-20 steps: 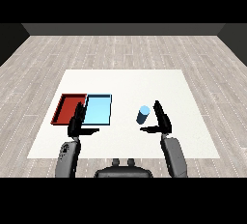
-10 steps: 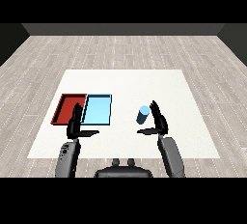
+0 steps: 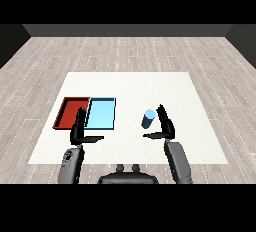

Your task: Pick the blue can and put it in the blue box

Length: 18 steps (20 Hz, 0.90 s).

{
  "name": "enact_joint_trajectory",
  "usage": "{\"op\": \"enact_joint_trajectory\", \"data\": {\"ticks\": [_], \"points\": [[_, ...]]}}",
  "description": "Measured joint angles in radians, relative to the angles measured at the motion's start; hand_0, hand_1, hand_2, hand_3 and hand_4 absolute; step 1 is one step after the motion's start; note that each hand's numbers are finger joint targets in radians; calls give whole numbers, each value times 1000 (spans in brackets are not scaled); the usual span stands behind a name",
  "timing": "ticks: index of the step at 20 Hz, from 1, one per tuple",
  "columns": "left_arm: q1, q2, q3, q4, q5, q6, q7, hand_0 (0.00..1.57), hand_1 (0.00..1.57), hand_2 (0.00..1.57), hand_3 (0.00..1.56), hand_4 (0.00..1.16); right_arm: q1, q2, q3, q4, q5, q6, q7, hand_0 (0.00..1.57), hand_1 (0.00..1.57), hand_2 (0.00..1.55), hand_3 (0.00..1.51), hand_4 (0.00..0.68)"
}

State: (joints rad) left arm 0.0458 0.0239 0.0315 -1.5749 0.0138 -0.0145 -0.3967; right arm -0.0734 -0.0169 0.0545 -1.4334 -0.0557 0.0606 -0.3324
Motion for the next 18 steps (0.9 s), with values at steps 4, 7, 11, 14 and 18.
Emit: {"op": "enact_joint_trajectory", "data": {"ticks": [4,7,11,14,18], "points": [[-1,4,6,14,5,-4,-8,0,0,0,0,0,6,6,-3,11,7,-3,-3,0,0,0,0,0],[-16,12,14,14,2,1,0,0,0,0,0,0,-22,-1,-33,65,-13,13,-15,0,0,0,0,0],[-40,17,24,29,-2,12,6,0,0,0,0,0,-43,-12,-56,80,-31,19,23,0,0,0,0,0],[-41,14,22,42,7,2,3,0,0,0,0,0,-81,-3,-74,159,-30,4,15,0,0,0,0,0],[-28,8,10,23,1,11,11,0,0,0,0,0,-123,-9,-92,216,-44,-5,16,0,0,0,0,0]]}}
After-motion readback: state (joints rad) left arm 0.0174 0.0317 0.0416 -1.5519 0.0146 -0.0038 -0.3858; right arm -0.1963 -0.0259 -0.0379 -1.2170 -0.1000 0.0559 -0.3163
